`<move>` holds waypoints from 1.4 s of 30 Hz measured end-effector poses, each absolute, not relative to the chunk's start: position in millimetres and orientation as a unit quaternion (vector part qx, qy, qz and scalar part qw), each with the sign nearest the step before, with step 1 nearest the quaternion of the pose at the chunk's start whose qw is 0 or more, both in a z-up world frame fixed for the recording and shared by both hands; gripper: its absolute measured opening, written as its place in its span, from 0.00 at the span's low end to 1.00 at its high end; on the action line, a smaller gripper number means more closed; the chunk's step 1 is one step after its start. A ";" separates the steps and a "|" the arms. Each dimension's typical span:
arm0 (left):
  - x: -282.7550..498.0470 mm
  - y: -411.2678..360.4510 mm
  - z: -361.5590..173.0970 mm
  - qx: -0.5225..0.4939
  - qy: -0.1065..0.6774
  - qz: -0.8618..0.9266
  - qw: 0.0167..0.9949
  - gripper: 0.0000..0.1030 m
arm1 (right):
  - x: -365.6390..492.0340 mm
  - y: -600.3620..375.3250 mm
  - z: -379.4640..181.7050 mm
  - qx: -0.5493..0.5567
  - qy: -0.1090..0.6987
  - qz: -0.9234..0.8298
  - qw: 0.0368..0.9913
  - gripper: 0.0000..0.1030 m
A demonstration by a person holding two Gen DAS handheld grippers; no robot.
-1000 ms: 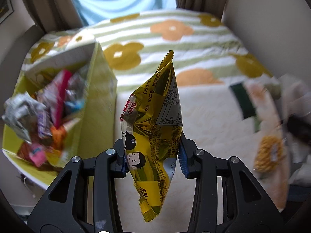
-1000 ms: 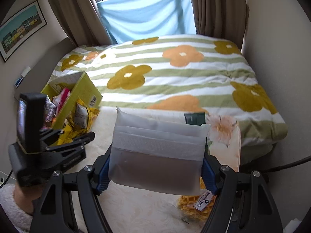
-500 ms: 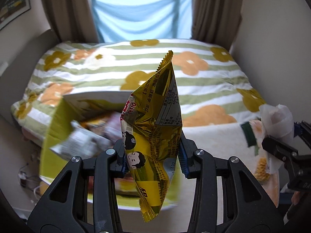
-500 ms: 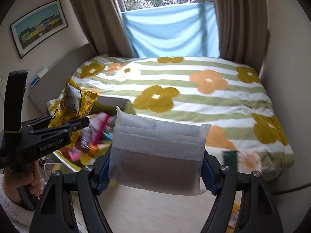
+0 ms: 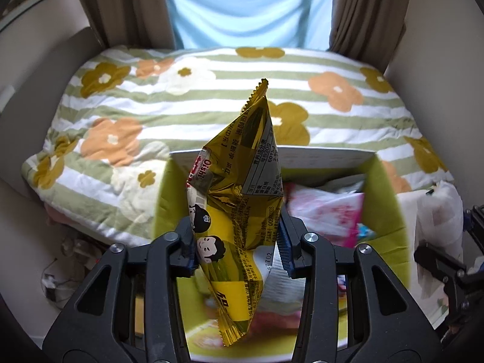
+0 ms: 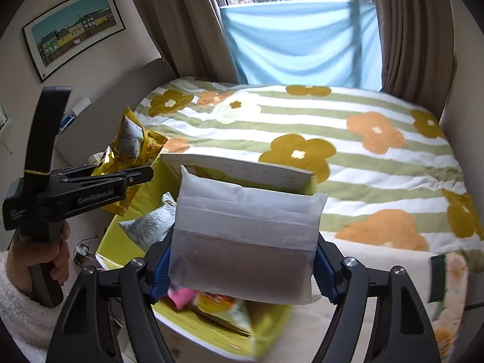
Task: Organize snacks
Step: 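Lower the gold bag into the yellow box with the left tool while the right tool drops the tissue pack, then move both tools to the dark green bar and packaged waffle on the bed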
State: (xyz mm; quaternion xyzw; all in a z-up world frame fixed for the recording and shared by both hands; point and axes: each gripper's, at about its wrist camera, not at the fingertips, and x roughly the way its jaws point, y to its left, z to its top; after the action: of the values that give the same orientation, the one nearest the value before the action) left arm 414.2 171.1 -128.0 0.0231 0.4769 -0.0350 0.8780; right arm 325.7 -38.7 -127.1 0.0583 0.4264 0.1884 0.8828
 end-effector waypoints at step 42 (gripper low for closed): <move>327.8 186.8 -124.9 -0.010 0.451 -0.053 0.891 1.00 | 270.4 -25.8 -143.6 0.006 0.453 0.144 0.880 0.99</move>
State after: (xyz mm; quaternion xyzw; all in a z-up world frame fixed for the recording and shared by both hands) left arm 327.8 186.8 -124.9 -0.0104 0.4511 -0.0534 0.8908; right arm 270.4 -25.8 -143.6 0.0059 0.4528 0.1437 0.8799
